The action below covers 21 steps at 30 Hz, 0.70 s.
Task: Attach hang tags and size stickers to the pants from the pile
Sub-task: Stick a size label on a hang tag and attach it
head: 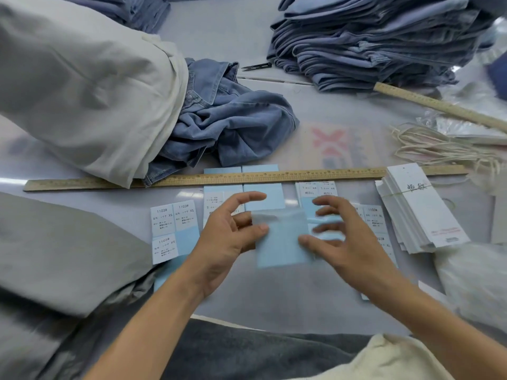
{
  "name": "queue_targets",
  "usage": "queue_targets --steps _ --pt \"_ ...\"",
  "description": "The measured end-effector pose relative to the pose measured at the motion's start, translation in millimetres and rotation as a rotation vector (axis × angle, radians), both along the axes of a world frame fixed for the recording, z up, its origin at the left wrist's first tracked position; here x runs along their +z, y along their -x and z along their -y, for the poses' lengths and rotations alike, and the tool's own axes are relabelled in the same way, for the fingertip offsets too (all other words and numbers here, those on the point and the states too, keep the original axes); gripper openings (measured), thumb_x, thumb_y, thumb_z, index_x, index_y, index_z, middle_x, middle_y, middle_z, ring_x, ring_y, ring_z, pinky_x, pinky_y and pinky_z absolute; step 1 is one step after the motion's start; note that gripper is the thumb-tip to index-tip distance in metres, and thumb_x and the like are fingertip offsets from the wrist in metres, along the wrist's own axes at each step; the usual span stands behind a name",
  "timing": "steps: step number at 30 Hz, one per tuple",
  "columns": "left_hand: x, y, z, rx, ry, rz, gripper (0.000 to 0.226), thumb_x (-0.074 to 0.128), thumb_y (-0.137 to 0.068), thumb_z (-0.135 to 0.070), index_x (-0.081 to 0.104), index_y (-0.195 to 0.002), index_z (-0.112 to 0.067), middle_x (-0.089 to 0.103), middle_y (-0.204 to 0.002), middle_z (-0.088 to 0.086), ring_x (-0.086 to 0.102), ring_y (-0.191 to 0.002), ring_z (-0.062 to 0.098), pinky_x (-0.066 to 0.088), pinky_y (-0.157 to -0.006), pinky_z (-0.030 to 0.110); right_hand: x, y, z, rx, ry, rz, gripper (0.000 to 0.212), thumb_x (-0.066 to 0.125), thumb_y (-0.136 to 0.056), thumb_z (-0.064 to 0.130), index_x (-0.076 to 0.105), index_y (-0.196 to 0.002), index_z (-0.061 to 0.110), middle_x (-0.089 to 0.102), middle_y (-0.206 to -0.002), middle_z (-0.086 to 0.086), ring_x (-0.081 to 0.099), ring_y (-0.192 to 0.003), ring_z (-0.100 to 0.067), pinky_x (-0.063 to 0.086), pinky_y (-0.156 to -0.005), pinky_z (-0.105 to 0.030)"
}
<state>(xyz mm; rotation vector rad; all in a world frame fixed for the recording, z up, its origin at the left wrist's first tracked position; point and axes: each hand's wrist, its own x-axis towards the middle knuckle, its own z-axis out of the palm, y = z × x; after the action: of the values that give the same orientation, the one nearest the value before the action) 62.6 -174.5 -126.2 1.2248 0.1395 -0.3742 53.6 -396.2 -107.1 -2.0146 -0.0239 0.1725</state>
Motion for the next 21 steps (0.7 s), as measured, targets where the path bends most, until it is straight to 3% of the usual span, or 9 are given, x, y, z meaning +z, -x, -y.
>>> queue_targets --steps 2,4,7,9,12,15,18,21 --pt "-1 3 1 -0.025 -0.021 0.034 0.049 0.074 -0.085 0.007 0.067 -0.122 -0.025 0.077 -0.11 0.012 0.074 -0.099 0.024 0.06 -0.081 0.032 1 -2 0 -0.041 -0.297 -0.303 0.045 0.083 -0.081 0.012 0.065 -0.119 0.028 0.07 -0.09 -0.002 0.071 -0.081 -0.016 0.057 -0.069 -0.025" --pt "-1 4 1 -0.013 -0.105 0.045 0.048 0.079 -0.081 0.005 0.071 -0.114 -0.029 0.078 -0.104 0.01 0.076 -0.095 0.025 0.061 -0.078 0.033 2 0 -1 -0.061 -0.343 -0.342 0.039 0.082 -0.08 0.011 0.07 -0.115 0.024 0.07 -0.079 -0.006 0.072 -0.079 -0.018 0.057 -0.066 -0.026" --pt "0 4 3 0.062 -0.226 0.024 0.033 0.082 -0.083 -0.002 0.074 -0.1 -0.03 0.071 -0.083 0.007 0.073 -0.072 0.022 0.059 -0.06 0.032 7 0 -6 -0.177 -0.428 -0.392 0.039 0.084 -0.072 0.021 0.071 -0.108 0.013 0.075 -0.086 -0.015 0.075 -0.086 -0.022 0.058 -0.065 -0.025" --pt "-1 4 1 0.127 -0.415 0.136 0.026 0.083 -0.083 -0.013 0.073 -0.095 -0.034 0.065 -0.082 0.0 0.068 -0.069 0.018 0.055 -0.057 0.031 11 -3 -9 -0.23 -0.464 -0.425 0.037 0.085 -0.066 0.026 0.072 -0.097 0.012 0.076 -0.089 -0.016 0.074 -0.083 -0.02 0.056 -0.062 -0.023" --pt "2 7 -7 0.116 -0.635 0.471 0.035 0.085 -0.078 -0.04 0.069 -0.109 -0.042 0.06 -0.104 -0.015 0.063 -0.097 0.013 0.051 -0.078 0.022 15 -9 -12 -0.25 -0.482 -0.436 0.034 0.086 -0.059 0.033 0.066 -0.081 0.015 0.072 -0.08 -0.005 0.065 -0.065 -0.011 0.051 -0.052 -0.02" --pt "3 10 -10 -0.143 -0.837 0.71 0.076 0.081 -0.068 -0.065 0.053 -0.137 -0.051 0.036 -0.146 -0.016 0.042 -0.133 0.013 0.039 -0.108 0.023 20 -15 -13 -0.264 -0.514 -0.475 0.033 0.088 -0.059 0.034 0.059 -0.069 0.022 0.064 -0.068 0.001 0.051 -0.05 -0.008 0.043 -0.044 -0.019" --pt "1 11 -4 -0.216 -0.904 0.74 0.089 0.087 -0.071 -0.051 0.041 -0.146 -0.054 0.02 -0.159 -0.012 0.033 -0.14 0.014 0.039 -0.113 0.037 21 -16 -12 -0.242 -0.535 -0.548 0.036 0.091 -0.055 0.034 0.058 -0.063 0.022 0.052 -0.06 0.003 0.04 -0.046 -0.01 0.034 -0.038 -0.019" --pt "-1 7 -3 -0.041 -1.001 0.829 0.063 0.084 -0.081 -0.015 0.062 -0.137 -0.034 0.04 -0.151 0.004 0.048 -0.127 0.021 0.05 -0.101 0.042 22 -14 -13 -0.236 -0.533 -0.638 0.042 0.092 -0.054 0.026 0.07 -0.087 0.017 0.051 -0.063 0.0 0.039 -0.047 -0.01 0.034 -0.037 -0.018"
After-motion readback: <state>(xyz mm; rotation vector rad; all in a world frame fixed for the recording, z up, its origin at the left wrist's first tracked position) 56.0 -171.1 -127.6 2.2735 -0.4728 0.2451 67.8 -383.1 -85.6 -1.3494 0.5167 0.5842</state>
